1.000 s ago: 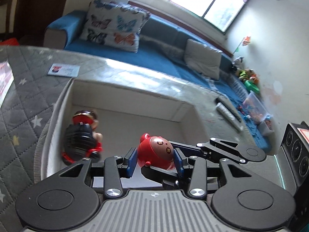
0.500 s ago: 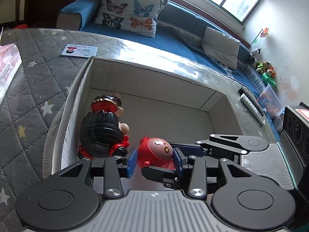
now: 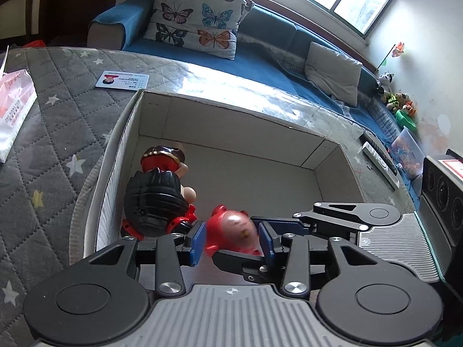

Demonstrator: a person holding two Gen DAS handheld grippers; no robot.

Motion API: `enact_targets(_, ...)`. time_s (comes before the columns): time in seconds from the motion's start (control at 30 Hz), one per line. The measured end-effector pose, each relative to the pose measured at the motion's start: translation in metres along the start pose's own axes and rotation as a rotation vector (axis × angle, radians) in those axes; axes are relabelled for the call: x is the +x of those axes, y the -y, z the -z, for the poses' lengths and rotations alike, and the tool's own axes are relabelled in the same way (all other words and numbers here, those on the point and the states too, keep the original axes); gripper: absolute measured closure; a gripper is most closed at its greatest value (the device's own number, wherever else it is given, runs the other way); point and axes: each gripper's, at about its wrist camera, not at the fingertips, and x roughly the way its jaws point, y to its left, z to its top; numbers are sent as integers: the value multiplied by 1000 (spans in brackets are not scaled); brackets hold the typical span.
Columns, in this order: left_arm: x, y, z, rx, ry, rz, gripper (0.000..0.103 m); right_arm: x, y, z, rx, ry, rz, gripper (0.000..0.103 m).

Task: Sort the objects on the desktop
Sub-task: 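Carry the red octopus into the shoebox and open the left gripper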

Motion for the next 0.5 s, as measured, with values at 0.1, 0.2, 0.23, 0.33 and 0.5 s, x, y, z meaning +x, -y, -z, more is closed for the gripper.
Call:
enact_targets(0.1,-3,1,0,-1,5,-1,60,-4,-1,0,-2,6,-3,53)
enact_targets(0.2,-6,3,1,-1,11,-2,60,-7,-5,2,-9,16,6,52)
enact_targets(0.23,-7,3,2,-2,13,-1,60,-9,-6,2,-8,23,8,50)
enact_targets(0.33,-13,7,4,1,20,1,60,-19,-8,5,1,55,13,47)
enact_targets(0.5,-31,20,10,18,59,10,60,-51,-13,16,11,128,33,44)
